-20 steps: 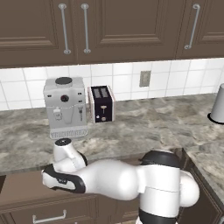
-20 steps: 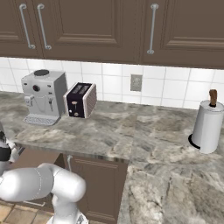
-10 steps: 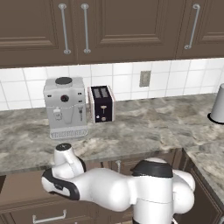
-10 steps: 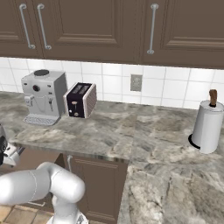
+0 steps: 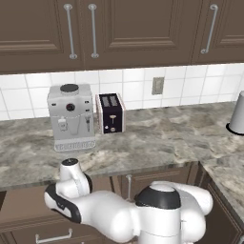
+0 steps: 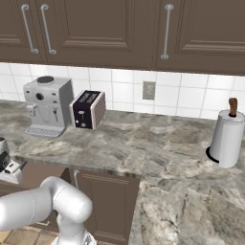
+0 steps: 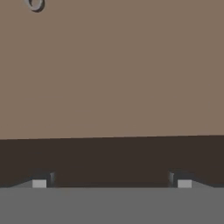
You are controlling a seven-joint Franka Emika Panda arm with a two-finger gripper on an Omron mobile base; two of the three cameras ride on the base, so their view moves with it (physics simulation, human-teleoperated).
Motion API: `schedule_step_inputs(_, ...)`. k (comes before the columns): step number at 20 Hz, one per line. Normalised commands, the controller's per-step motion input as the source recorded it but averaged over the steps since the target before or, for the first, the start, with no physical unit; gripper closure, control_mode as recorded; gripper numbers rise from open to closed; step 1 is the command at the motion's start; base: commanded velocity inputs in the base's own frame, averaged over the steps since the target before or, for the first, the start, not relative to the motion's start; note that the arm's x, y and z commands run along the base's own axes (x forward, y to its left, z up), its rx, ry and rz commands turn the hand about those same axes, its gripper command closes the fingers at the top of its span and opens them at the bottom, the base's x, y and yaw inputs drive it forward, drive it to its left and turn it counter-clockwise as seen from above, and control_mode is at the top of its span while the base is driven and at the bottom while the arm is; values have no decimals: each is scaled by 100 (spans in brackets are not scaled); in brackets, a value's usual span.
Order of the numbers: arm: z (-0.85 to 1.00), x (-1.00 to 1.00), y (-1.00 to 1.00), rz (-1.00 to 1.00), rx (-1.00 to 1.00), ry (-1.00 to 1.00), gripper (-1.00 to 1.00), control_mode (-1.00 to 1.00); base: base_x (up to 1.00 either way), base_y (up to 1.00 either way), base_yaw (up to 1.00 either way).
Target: Take the tongs from the drawer on the left and place them on the dining counter next to the tray containing the hot dog.
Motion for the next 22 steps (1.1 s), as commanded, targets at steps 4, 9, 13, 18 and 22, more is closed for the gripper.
schedule_step_inputs(4,-4,-31,9,0,0,15,-100,-100,0,0,0)
schedule_step_inputs(9,0,-43,13,0,0,19,-100,-100,0,0,0)
schedule_step_inputs(13,0,-43,14,0,0,19,-100,-100,0,0,0)
schedule_step_inputs(18,0,-47,15,0,0,15,-100,-100,0,0,0)
schedule_step_inputs(22,-2,-56,12,0,0,9,-100,-100,0,0,0)
